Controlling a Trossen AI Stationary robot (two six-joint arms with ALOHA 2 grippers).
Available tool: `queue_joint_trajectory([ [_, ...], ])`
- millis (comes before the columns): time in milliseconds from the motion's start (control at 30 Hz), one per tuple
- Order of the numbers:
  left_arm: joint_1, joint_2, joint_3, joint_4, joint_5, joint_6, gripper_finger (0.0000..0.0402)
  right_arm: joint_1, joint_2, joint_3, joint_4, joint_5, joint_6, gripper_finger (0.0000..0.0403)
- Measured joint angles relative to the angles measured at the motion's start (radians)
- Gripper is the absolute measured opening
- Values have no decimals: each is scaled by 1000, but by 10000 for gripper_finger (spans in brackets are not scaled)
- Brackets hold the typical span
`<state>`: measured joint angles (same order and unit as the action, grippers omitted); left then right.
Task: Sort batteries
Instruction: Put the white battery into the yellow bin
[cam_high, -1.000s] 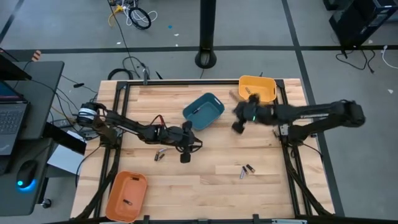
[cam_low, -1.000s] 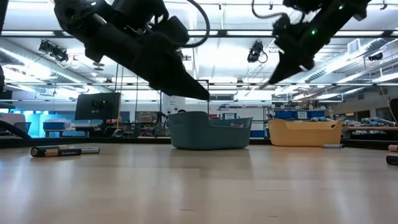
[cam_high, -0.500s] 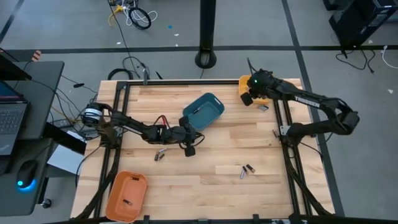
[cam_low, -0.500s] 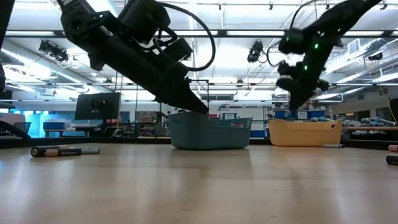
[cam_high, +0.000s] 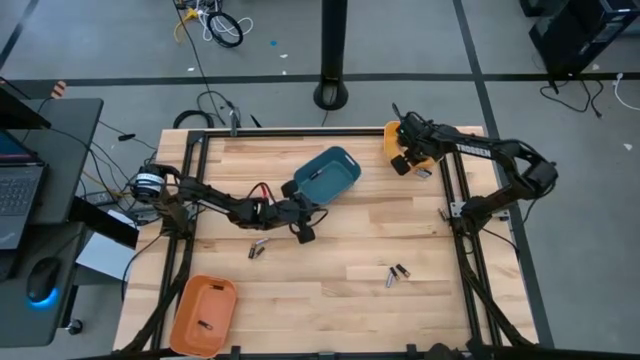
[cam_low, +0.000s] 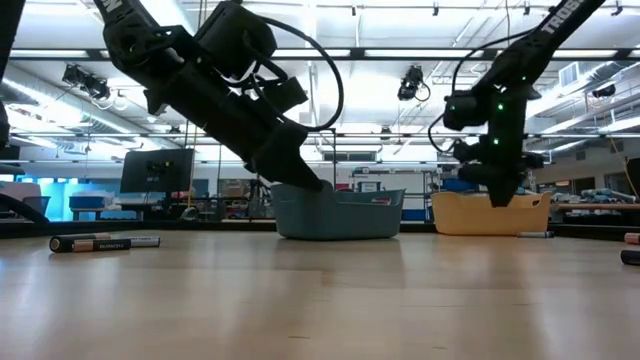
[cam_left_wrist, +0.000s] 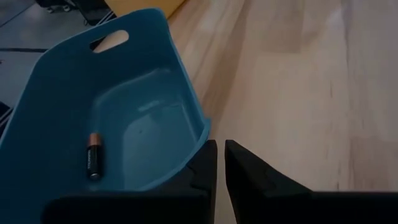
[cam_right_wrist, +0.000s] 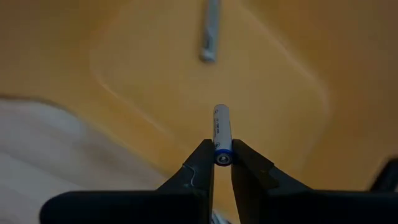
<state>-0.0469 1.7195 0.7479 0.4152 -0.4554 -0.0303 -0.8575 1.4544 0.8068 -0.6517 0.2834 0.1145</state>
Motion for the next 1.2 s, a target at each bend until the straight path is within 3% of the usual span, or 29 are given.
queue_joint_trajectory([
  [333, 1, 0, 0, 5, -1, 0, 39, -35, 0, 13, -130, 34, 10, 46],
  [700, 1, 0, 0, 8, -1, 1, 39, -34, 0, 14, -248, -98, 14, 46],
  [967, 1, 0, 0, 10, -1, 2, 39, -22, 0, 14, -234, -112, -5, 46],
  [1200, 1, 0, 0, 11, -1, 3, 39, -33, 0, 13, -65, -82, 16, 46],
])
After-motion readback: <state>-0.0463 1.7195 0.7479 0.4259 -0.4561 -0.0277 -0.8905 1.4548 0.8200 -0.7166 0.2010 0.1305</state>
